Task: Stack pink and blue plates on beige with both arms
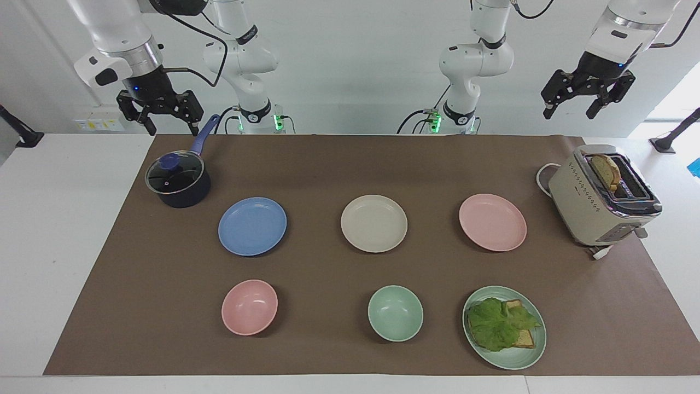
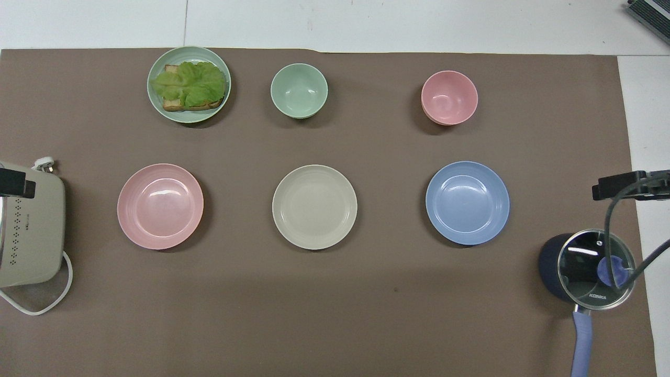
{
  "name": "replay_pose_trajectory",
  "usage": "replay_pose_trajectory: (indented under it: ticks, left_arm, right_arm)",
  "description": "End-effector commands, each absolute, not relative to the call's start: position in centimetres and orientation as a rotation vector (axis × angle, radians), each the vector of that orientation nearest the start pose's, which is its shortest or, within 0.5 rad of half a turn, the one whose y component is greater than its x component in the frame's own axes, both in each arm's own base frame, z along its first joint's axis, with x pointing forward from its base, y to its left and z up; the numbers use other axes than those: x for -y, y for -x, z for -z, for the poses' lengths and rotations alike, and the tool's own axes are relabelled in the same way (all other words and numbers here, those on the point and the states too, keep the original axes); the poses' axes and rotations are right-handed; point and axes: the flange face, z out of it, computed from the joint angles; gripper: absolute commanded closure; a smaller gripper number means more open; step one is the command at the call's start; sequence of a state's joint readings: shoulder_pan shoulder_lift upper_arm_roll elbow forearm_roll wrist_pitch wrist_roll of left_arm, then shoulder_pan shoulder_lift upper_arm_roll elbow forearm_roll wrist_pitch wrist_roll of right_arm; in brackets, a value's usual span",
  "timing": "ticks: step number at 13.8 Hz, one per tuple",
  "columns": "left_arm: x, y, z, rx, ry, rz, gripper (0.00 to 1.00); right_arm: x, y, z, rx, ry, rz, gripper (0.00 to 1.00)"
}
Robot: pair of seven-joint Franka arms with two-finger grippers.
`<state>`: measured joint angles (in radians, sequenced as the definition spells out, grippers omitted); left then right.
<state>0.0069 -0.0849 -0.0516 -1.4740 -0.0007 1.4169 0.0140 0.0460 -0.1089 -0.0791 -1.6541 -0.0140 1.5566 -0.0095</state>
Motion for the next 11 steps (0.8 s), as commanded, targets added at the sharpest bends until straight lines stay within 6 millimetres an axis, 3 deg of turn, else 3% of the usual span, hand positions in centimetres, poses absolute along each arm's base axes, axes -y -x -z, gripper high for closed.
replay_pose_trajectory:
  ticks: [1, 11]
  left_arm:
    - [2.26, -50.44, -70.42, -0.084, 3.138, 0.041, 0.00]
    - [2.23, -50.46, -70.42, -0.083, 3.142, 0.048, 0.00]
  right_arm:
    - [2.19, -51.25, -64.11, -0.016, 3.129, 0.002, 0.00]
    - [2.20, -50.88, -63.89, -0.016, 3.128, -0.002, 0.00]
